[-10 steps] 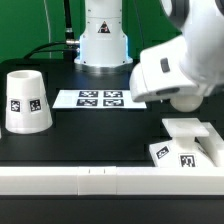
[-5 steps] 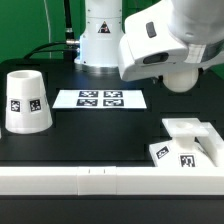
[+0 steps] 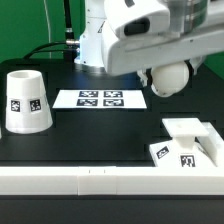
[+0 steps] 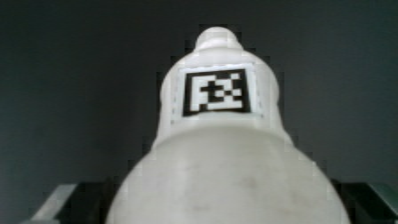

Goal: Assemble lamp

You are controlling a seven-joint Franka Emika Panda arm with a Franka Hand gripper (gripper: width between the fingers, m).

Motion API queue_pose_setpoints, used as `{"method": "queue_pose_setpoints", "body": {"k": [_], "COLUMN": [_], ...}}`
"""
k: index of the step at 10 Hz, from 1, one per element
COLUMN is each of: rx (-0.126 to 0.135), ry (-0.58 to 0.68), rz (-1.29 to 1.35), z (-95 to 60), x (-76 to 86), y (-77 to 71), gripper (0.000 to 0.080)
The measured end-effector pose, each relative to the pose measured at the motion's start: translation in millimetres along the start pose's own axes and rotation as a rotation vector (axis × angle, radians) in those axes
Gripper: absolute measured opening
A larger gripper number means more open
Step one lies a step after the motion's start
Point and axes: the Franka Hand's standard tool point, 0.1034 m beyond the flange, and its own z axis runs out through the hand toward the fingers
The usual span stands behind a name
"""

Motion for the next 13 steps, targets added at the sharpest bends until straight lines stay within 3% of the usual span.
{"method": "queue_pose_setpoints", "body": {"k": [1, 5, 6, 11, 13], "rx": [-0.012, -0.067, -0.093, -0.159, -0.160], "ry": [0.065, 0.292, 0.383, 0.662, 0.656], "rz": [0.002, 0.013, -0.003, -0.048, -0.050], "z": [-8.9, -2.8, -5.6, -50.2, -45.1], "x": [4.4, 9.1, 16.1, 33.0, 30.7], "y": [1.6, 11.0, 14.5, -0.5, 1.5], "gripper": [0.0577, 0.0577, 0.0577, 0.0577, 0.0577]}}
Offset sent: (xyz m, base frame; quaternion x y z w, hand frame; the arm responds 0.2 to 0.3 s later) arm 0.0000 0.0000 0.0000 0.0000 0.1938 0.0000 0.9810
